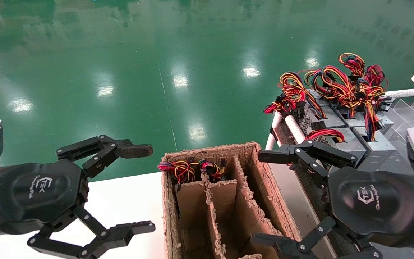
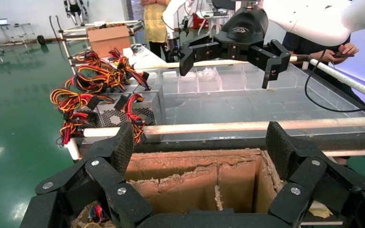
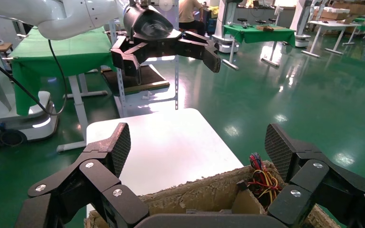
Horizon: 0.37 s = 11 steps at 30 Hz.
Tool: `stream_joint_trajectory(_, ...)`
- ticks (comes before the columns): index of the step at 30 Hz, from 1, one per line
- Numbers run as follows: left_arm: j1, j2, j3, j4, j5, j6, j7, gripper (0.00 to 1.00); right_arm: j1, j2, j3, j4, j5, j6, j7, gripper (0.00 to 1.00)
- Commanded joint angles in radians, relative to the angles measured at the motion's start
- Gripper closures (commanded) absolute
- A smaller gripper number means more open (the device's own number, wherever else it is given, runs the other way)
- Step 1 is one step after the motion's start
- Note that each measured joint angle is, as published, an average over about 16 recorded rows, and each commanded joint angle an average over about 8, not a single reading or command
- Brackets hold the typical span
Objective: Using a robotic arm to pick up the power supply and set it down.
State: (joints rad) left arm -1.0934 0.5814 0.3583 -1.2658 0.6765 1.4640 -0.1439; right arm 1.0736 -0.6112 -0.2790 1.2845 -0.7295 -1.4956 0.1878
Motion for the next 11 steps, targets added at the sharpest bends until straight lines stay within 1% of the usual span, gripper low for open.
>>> stream_joint_trajectory(1, 0.000, 0.000, 0.000, 0.000, 0.000, 0.000, 0.000, 0.00, 0.000, 0.000, 0.000, 0.000, 0.000, 0.000, 0.000, 0.00)
stream_joint_trajectory(11, 0.000, 0.000, 0.000, 0.000, 0.000, 0.000, 0.000, 0.00, 0.001, 0.000, -0.001, -0.001, -0.001, 0.000, 0.000, 0.00)
